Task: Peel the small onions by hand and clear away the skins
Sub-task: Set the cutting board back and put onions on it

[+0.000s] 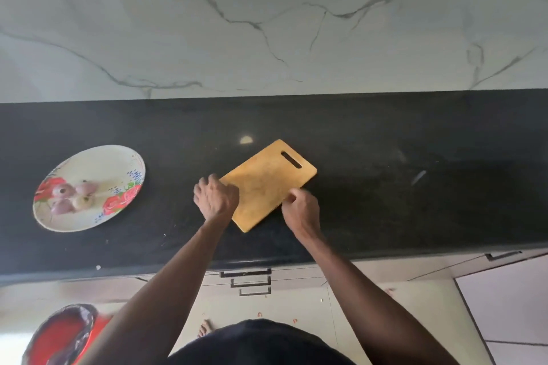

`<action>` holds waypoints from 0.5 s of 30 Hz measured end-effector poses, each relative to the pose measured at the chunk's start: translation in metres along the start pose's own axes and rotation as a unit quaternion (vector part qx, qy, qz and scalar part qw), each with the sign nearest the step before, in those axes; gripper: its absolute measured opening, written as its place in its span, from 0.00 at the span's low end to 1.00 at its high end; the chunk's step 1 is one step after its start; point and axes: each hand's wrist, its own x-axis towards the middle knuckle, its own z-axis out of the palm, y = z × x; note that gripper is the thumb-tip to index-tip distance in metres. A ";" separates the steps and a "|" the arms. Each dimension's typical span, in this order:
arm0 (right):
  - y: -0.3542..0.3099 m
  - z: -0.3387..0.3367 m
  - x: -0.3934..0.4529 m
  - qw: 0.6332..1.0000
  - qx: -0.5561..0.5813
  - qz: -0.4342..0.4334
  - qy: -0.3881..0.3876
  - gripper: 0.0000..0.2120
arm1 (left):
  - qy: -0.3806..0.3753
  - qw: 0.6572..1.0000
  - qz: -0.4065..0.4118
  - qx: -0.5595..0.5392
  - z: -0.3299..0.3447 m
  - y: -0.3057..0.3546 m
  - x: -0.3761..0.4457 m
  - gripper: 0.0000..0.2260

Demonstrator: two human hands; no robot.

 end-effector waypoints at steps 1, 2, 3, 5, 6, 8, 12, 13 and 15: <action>0.003 0.000 0.007 0.999 -0.015 -0.011 0.042 0.02 | 0.021 0.999 -0.032 0.007 -0.003 -0.005 -0.001 0.17; 0.003 -0.003 0.018 0.996 -0.046 -0.004 0.070 0.11 | 0.031 0.997 -0.074 0.009 -0.008 -0.010 -0.002 0.18; 0.005 -0.006 0.031 0.994 -0.079 0.015 0.067 0.20 | 0.030 0.993 -0.114 0.009 -0.010 -0.014 -0.003 0.19; 0.003 -0.015 0.051 0.992 -0.110 0.065 0.020 0.30 | 0.006 0.986 -0.169 0.007 -0.011 -0.021 -0.004 0.22; 0.001 -0.018 0.058 0.989 -0.121 0.078 -0.003 0.31 | -0.011 0.983 -0.181 0.003 -0.010 -0.023 -0.005 0.22; 0.001 -0.018 0.068 0.987 -0.138 0.084 -0.018 0.30 | -0.036 0.983 -0.181 -0.016 -0.005 -0.024 -0.007 0.20; -0.004 -0.003 0.062 0.989 -0.096 0.110 -0.004 0.22 | -0.037 0.979 -0.192 -0.056 -0.013 -0.020 -0.006 0.18; -0.003 0.001 0.057 0.990 -0.084 0.109 -0.003 0.20 | -0.030 0.978 -0.198 -0.061 -0.020 -0.022 -0.002 0.19; -0.007 0.014 0.039 0.993 -0.056 0.102 -0.009 0.16 | -0.013 0.976 -0.205 -0.071 -0.037 -0.035 0.011 0.19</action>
